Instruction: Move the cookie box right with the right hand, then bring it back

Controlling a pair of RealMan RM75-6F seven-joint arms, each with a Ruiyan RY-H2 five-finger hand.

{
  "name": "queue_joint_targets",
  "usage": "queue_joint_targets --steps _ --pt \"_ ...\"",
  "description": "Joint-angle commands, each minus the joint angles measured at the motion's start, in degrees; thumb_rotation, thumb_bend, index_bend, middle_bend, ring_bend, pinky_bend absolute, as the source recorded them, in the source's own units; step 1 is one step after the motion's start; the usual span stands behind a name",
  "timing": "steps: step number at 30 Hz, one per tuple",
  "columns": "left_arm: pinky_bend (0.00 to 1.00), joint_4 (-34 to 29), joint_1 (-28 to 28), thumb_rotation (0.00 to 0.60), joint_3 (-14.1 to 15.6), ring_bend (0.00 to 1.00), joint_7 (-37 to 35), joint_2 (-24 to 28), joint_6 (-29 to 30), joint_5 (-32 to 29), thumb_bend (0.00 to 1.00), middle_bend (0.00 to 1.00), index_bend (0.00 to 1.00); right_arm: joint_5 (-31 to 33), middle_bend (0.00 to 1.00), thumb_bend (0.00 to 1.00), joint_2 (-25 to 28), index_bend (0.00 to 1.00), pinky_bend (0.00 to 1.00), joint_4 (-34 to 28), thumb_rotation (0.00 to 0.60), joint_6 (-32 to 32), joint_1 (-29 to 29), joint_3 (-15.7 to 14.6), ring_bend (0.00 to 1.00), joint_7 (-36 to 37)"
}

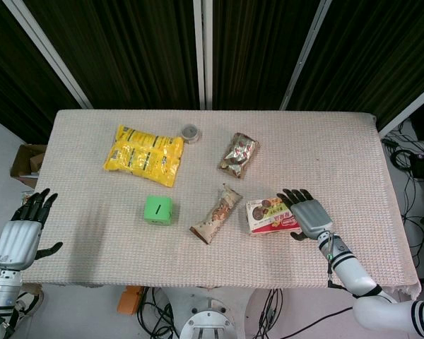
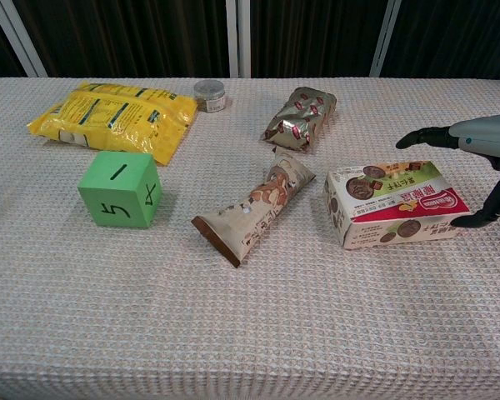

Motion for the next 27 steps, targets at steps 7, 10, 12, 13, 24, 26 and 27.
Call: queue_joint_targets --steps 7,10,12,13,24,26,27 --pt "0.22 -0.4 -0.1 0.600 0.2 0.04 0.0 0.3 -0.1 0.5 0.00 0.02 0.02 -7.2 0.00 0.00 -0.3 0.00 0.00 7.6 0.600 -4.4 -1.5 -1.5 0.00 8.5" --pt "0.22 -0.2 -0.3 0.600 -0.1 0.04 0.1 -0.1 0.1 0.6 0.00 0.02 0.02 -9.9 0.00 0.00 -1.7 0.00 0.00 10.1 0.600 -4.0 -2.2 -1.1 0.00 12.1" --pt "0.22 0.1 -0.4 0.600 -0.2 0.04 0.6 -0.3 -0.1 0.3 0.00 0.02 0.02 -11.8 0.00 0.00 -2.6 0.00 0.00 11.7 0.600 -3.3 -2.7 -0.7 0.00 14.3" --pt "0.22 0.2 -0.4 0.600 -0.2 0.04 1.1 -0.3 -0.3 0.0 0.00 0.02 0.02 -13.0 0.00 0.00 -3.1 0.00 0.00 12.8 0.600 -3.1 -2.9 -0.7 0.00 15.5" --pt "0.22 0.0 -0.4 0.600 -0.4 0.04 1.3 0.0 -0.4 -1.0 0.00 0.02 0.02 -15.6 0.00 0.00 -5.8 0.00 0.00 18.1 0.600 -4.7 -2.9 0.8 0.00 21.8" --pt "0.22 0.1 -0.4 0.600 -0.4 0.04 1.2 0.1 -0.5 -1.1 0.00 0.02 0.02 -16.0 0.02 0.00 -6.1 0.00 0.00 18.5 0.600 -5.2 -2.8 0.9 0.00 23.0" --pt "0.22 0.1 -0.4 0.600 -0.4 0.04 1.2 0.1 -0.6 -1.1 0.00 0.02 0.02 -16.2 0.04 0.00 -6.2 0.00 0.00 18.6 0.600 -5.3 -2.8 1.0 0.00 23.3"
